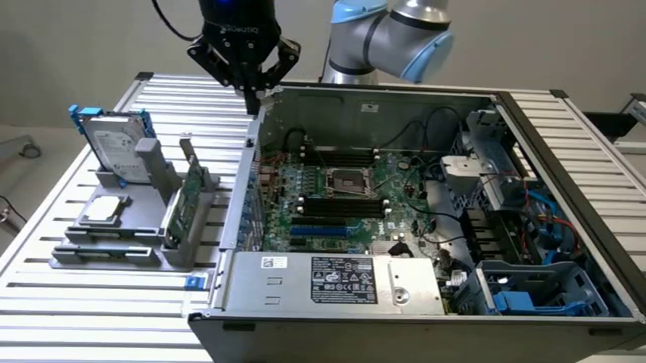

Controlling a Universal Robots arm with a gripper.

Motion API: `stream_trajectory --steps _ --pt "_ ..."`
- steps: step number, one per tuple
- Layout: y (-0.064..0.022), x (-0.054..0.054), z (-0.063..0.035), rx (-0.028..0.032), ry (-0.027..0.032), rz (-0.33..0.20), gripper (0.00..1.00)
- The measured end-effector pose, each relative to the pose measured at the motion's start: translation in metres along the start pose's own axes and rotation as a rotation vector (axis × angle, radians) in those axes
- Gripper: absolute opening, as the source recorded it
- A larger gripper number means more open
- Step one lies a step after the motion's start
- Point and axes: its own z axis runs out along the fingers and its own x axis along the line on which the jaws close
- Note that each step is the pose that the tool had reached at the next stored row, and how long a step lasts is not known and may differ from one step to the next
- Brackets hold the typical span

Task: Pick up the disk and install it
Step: 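Reach for the disk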

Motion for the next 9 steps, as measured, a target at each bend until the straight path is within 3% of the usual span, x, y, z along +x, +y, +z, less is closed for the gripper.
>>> stream_trajectory --steps 9 --pt "0.0092 0.041 0.0094 0.0 -0.0014 0.0 0.11"
